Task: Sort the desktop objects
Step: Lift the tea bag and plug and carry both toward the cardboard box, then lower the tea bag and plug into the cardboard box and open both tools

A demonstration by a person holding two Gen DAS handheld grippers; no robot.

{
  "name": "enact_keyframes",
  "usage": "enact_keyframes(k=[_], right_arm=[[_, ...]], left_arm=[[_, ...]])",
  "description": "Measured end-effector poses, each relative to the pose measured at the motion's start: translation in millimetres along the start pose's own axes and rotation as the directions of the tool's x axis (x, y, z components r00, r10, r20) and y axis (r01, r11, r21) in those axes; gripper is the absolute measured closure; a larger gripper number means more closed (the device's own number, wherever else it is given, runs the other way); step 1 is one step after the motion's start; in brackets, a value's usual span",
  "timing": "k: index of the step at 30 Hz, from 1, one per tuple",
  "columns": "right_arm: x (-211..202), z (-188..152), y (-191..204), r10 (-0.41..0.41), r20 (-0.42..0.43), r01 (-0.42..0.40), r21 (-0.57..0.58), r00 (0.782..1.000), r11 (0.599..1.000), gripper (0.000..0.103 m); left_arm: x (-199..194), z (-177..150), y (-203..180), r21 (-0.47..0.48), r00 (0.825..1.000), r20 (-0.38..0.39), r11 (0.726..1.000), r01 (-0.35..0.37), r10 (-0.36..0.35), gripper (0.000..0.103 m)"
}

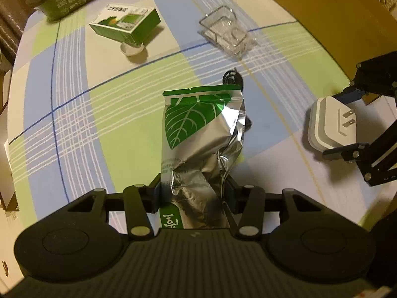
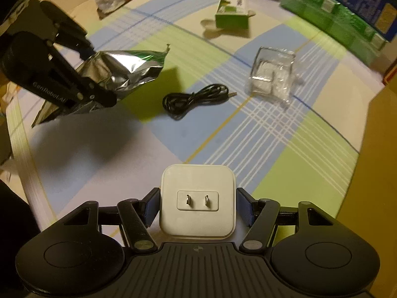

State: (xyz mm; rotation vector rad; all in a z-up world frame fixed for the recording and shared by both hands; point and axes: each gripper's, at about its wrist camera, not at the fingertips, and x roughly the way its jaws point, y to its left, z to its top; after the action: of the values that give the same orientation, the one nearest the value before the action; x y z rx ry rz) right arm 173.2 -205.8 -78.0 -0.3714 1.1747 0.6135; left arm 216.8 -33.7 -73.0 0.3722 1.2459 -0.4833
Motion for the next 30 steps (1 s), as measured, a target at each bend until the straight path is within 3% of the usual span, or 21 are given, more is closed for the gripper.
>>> enact_keyframes(k=[15, 30], right_arm=[[-91, -20, 3, -0.079, 0.115, 0.070, 0.086, 0.990, 0.994, 0.041], [-184, -62, -41, -0.192, 0.176, 0.153, 0.213, 0.965, 0.965, 0.041]], left_arm=[[-73, 4, -39, -0.083, 0.999, 0.047, 0.996, 0.030, -0.026, 0.059], [-126, 37, -126, -0.039, 0.988, 0.123, 0.995, 0.096, -0.090, 0.059]])
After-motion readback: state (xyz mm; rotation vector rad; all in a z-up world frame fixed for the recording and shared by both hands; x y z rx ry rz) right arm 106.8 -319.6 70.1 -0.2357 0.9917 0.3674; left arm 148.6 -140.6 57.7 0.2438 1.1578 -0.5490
